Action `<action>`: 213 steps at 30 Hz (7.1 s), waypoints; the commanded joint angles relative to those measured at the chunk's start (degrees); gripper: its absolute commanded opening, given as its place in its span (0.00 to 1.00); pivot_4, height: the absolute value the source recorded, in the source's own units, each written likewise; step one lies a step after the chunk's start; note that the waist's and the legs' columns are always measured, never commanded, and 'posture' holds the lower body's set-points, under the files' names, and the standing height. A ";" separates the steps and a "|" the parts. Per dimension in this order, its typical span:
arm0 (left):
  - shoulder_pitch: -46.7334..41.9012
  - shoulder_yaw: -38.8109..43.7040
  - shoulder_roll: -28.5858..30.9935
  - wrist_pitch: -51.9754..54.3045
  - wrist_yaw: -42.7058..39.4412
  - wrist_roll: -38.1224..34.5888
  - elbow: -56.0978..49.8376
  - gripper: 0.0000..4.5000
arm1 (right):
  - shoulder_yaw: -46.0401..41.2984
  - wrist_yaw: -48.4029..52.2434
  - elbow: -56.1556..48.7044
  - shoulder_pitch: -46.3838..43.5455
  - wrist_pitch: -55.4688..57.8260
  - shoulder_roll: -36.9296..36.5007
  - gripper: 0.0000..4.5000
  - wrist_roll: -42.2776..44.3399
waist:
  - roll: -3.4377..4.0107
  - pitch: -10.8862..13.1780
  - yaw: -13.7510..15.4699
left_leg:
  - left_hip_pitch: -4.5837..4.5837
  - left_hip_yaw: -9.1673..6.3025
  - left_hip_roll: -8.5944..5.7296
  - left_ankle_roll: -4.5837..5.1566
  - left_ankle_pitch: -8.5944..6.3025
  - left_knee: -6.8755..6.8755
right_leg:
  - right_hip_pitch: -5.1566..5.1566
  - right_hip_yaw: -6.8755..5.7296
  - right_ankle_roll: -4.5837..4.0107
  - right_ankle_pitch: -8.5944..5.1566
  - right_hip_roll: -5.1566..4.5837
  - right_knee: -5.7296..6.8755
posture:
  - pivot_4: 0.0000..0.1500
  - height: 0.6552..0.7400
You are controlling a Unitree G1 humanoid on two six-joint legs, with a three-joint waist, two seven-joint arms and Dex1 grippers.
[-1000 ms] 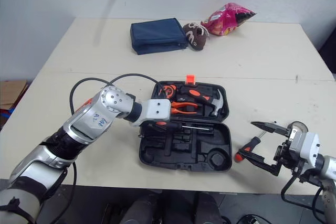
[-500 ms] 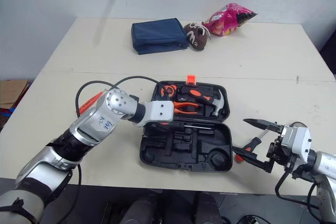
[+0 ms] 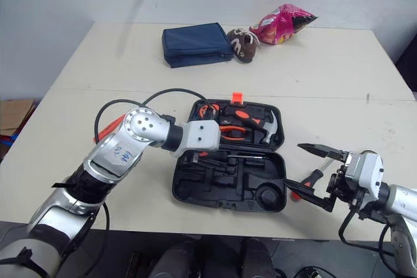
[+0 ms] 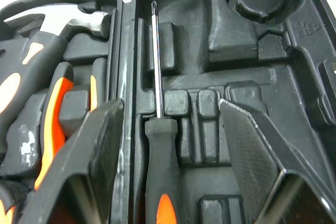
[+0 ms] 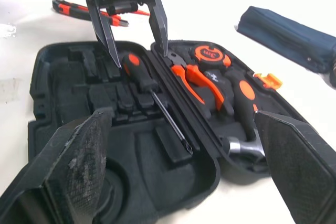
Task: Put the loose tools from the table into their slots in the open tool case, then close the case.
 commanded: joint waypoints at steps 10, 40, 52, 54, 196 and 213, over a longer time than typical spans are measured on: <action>8.89 9.88 -8.45 -13.04 4.28 -7.70 9.57 0.01 | -0.96 -0.93 -0.82 -0.29 -0.47 0.90 1.00 0.02 | 0.00 0.00 0.14 | -0.03 -0.03 -0.02 0.03 -0.02 0.13 | 0.02 -0.08 0.01 0.01 -0.05 0.06 | 1.00 1.00; 1.16 -9.18 -9.11 -1.23 1.67 9.28 17.59 0.01 | -1.16 -5.47 -2.73 1.75 0.46 1.04 1.00 0.10 | 0.04 -0.13 1.49 | 0.10 -0.06 -0.05 0.06 -0.04 0.22 | 0.18 -0.09 0.02 0.01 -0.06 0.09 | 1.00 1.00; 4.72 9.91 -10.82 -20.05 -3.12 -8.39 15.86 0.01 | -7.96 -5.96 -3.03 6.06 -0.42 0.55 1.00 1.11 | 0.08 -0.12 1.18 | 0.24 -0.36 0.07 0.06 -0.23 0.27 | 0.57 -0.32 0.03 0.02 -0.50 -0.26 | 1.00 1.00; 4.94 14.36 -8.72 -25.25 -4.71 -11.15 16.70 0.01 | -10.96 -5.44 -2.36 7.97 -1.15 0.60 1.00 1.21 | 0.07 -0.12 1.17 | 0.05 -0.34 0.07 0.06 -0.22 0.31 | 0.38 -0.35 0.02 0.02 -0.46 -0.20 | 1.00 1.00; 34.96 33.04 13.53 -11.06 -3.42 -33.83 -10.49 1.00 | 47.46 -7.89 -12.34 -46.07 53.91 -20.85 0.22 -16.37 | 0.01 -0.15 -0.44 | -0.09 0.27 0.37 -0.23 -0.25 -0.38 | -0.32 0.00 -0.19 -0.03 -0.09 -0.42 | 1.00 1.00; 34.63 33.30 13.49 -10.81 -3.15 -33.74 -10.02 1.00 | 50.45 -5.38 -14.74 -46.58 58.09 -18.88 0.22 -21.23 | 0.01 -0.15 -0.45 | -0.09 0.27 0.36 -0.23 -0.25 -0.35 | -0.31 -0.05 -0.19 -0.03 0.00 -0.38 | 1.00 1.00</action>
